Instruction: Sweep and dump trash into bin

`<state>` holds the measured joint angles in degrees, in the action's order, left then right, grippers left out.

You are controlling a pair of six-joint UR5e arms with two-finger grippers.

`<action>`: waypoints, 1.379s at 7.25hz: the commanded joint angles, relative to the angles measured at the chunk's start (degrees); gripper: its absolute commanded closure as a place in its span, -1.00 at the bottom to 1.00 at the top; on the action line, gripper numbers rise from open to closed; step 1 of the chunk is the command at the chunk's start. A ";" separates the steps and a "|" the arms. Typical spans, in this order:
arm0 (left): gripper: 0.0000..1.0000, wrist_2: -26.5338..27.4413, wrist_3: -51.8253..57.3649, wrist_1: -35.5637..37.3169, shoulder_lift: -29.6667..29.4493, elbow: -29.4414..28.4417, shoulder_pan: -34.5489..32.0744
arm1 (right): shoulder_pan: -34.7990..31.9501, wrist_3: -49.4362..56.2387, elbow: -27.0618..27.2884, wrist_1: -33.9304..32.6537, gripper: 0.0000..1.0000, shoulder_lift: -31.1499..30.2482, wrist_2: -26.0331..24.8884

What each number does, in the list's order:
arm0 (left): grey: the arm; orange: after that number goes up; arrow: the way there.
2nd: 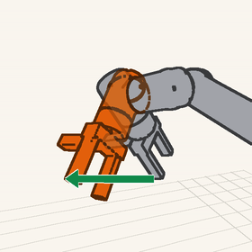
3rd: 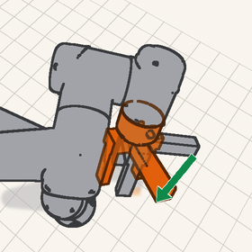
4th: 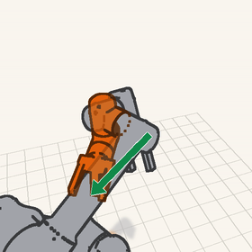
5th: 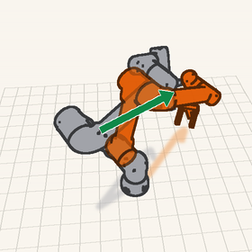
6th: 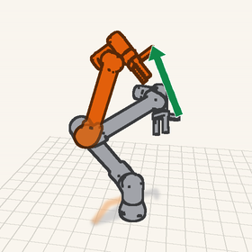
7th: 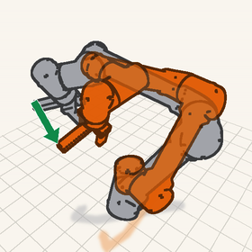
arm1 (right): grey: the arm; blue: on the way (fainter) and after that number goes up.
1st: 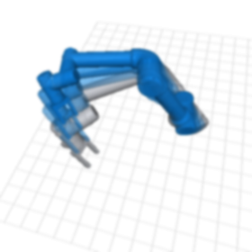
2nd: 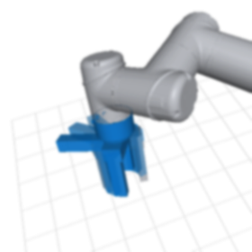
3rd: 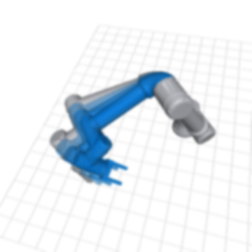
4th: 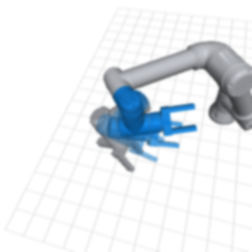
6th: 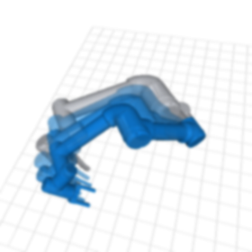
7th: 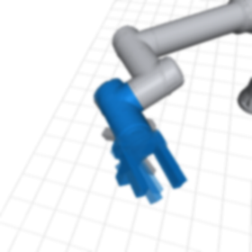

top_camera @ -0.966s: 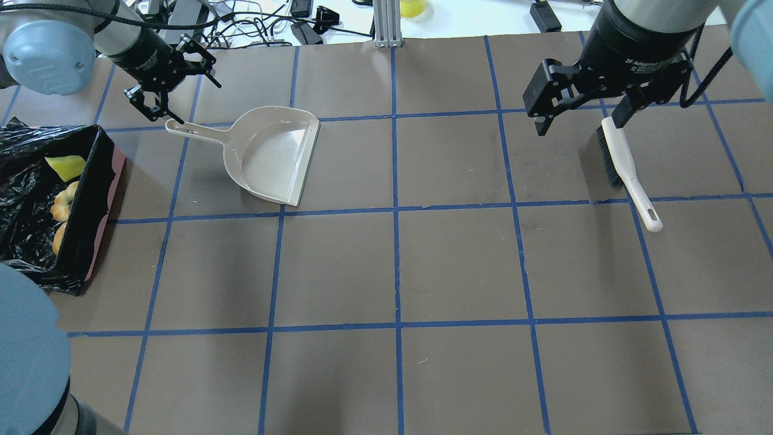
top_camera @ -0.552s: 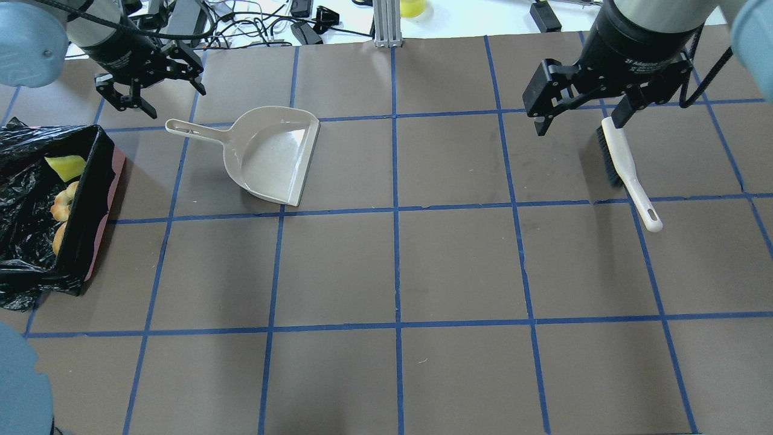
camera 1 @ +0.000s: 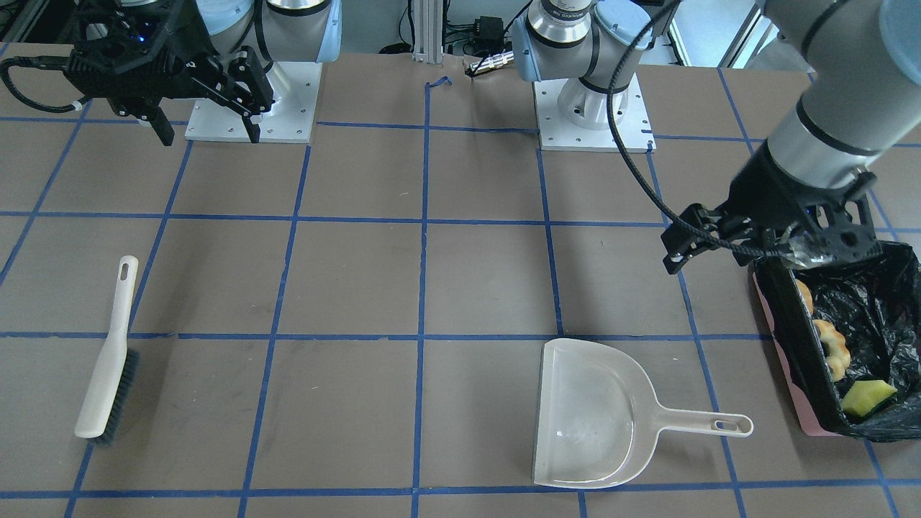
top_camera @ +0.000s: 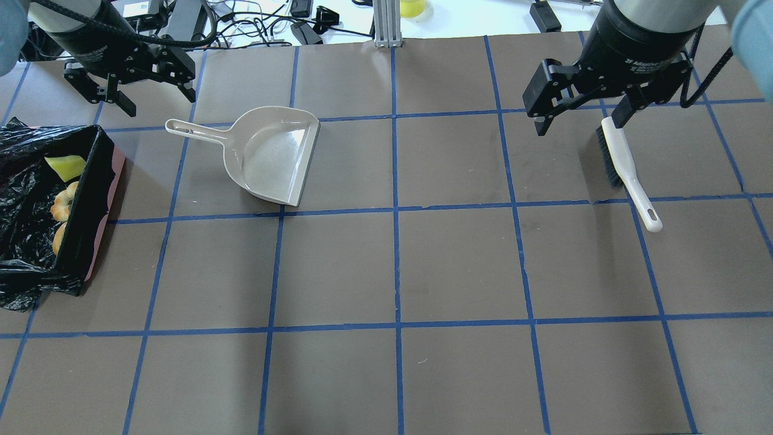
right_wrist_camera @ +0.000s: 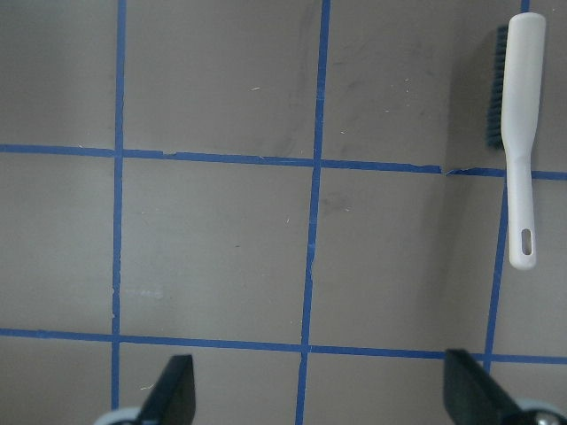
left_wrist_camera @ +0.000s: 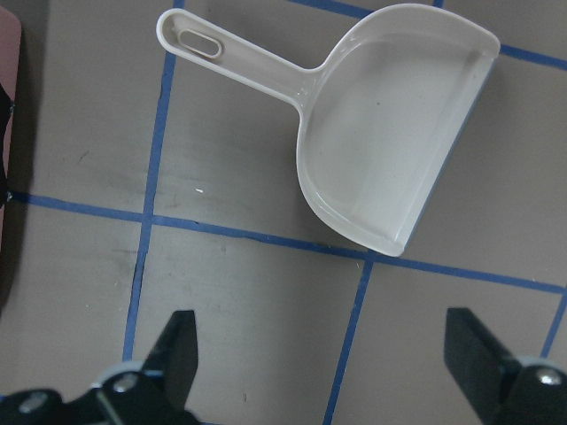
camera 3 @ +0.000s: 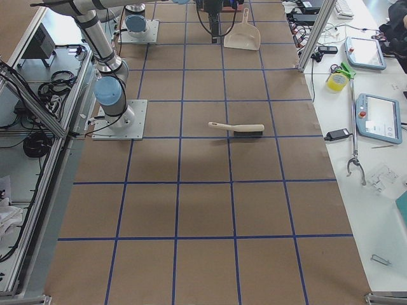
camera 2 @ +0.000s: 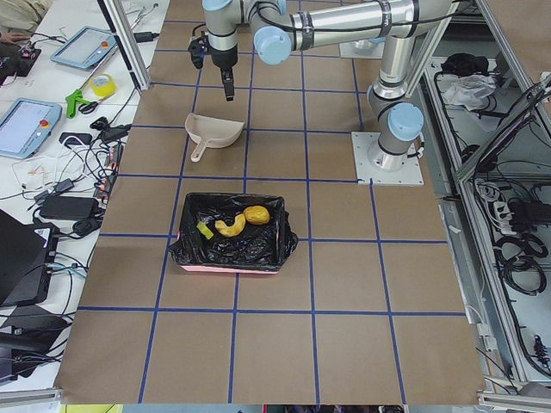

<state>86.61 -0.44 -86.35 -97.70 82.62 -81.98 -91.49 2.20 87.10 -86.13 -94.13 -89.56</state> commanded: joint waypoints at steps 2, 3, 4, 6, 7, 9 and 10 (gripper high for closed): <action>-1.00 2.58 -1.93 -0.49 3.73 0.52 -8.00 | 0.00 0.00 0.00 0.00 -1.00 0.00 0.00; -1.00 2.42 -1.93 -0.75 4.87 1.05 -8.80 | 0.00 0.00 0.00 0.00 -1.00 0.00 0.09; -1.00 2.42 -1.58 -0.92 5.75 1.83 -8.90 | 0.00 0.00 0.00 0.00 -1.00 0.00 0.00; -1.00 2.77 -1.92 -5.04 7.69 2.98 -8.72 | 0.00 0.00 0.00 0.00 -1.00 0.00 0.26; -1.00 2.51 -1.67 -4.36 7.78 3.86 -8.11 | 0.00 0.00 0.00 0.00 -1.00 0.00 0.18; -1.00 2.59 -1.75 -4.27 7.87 4.21 -8.11 | 0.00 0.09 0.00 0.00 -1.00 0.00 0.26; -1.00 2.51 -1.75 -4.18 7.87 4.22 -8.11 | 0.00 0.09 0.00 0.00 -1.00 0.00 0.26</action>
<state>89.18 -2.19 -90.60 -89.86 86.71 -90.12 -91.49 2.25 87.10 -86.13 -94.13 -89.31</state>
